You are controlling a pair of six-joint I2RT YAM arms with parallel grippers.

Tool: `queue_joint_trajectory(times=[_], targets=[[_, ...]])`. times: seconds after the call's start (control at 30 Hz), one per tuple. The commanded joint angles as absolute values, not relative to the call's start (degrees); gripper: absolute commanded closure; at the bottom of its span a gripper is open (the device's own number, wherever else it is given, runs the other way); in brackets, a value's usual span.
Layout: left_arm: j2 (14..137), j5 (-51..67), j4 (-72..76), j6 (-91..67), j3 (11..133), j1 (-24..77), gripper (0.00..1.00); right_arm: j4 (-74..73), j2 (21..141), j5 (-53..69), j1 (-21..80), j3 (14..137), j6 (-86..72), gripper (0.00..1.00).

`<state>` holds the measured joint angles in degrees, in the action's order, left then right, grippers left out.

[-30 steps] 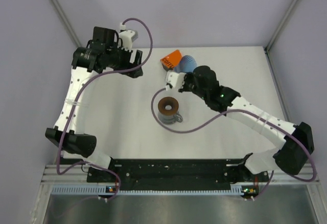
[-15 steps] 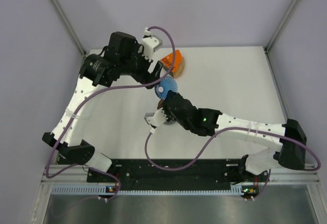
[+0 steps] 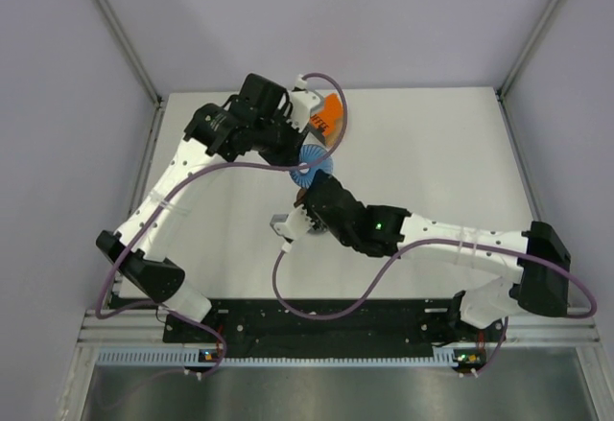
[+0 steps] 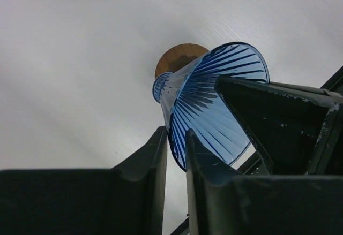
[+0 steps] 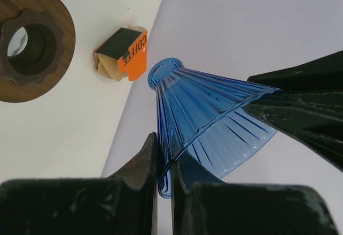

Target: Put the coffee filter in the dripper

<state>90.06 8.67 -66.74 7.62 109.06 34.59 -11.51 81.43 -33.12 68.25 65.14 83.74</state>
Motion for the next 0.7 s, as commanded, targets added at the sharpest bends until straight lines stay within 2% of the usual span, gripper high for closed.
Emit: queue_joint_trajectory(times=[0.0, 0.03, 0.1, 0.13, 0.17, 0.27, 0.33, 0.4, 0.5, 0.67], targets=[[90.5, 9.4, -65.8, 6.8, 108.6, 34.5, 0.92, -7.2, 80.2, -32.5, 69.4, 67.2, 81.7, 1.00], [90.6, 9.0, -65.7, 5.6, 108.5, 34.2, 1.00, -7.2, 79.9, -32.0, 69.6, 67.1, 80.7, 1.00], [91.0, 9.2, -65.3, 4.1, 107.8, 33.7, 1.00, -6.6, 78.8, -30.3, 70.4, 67.4, 77.4, 1.00], [91.2, 9.2, -65.0, 3.3, 107.3, 33.3, 1.00, -6.0, 78.1, -29.2, 70.8, 67.9, 74.2, 0.93], [91.4, 9.2, -64.9, 2.6, 107.0, 32.8, 1.00, -6.2, 77.5, -26.8, 71.0, 69.1, 70.3, 0.79], [92.1, 11.2, -64.3, 0.2, 106.1, 29.5, 1.00, -8.5, 74.5, -19.8, 70.9, 72.9, 54.1, 0.47], [92.5, 13.9, -63.9, -2.7, 105.9, 26.1, 1.00, -8.6, 70.9, -13.9, 70.8, 73.0, 46.5, 0.30], [92.6, 16.2, -63.3, -4.6, 105.4, 23.7, 1.00, -8.5, 69.2, -9.9, 69.7, 73.4, 38.4, 0.22], [91.7, 19.9, -61.4, -7.6, 103.0, 21.4, 1.00, -10.7, 70.4, -8.8, 64.5, 78.1, 19.4, 0.20], [89.4, 21.6, -59.0, -11.2, 98.0, 21.4, 1.00, -23.9, 79.6, -3.3, 52.4, 89.1, -10.6, 0.25]])
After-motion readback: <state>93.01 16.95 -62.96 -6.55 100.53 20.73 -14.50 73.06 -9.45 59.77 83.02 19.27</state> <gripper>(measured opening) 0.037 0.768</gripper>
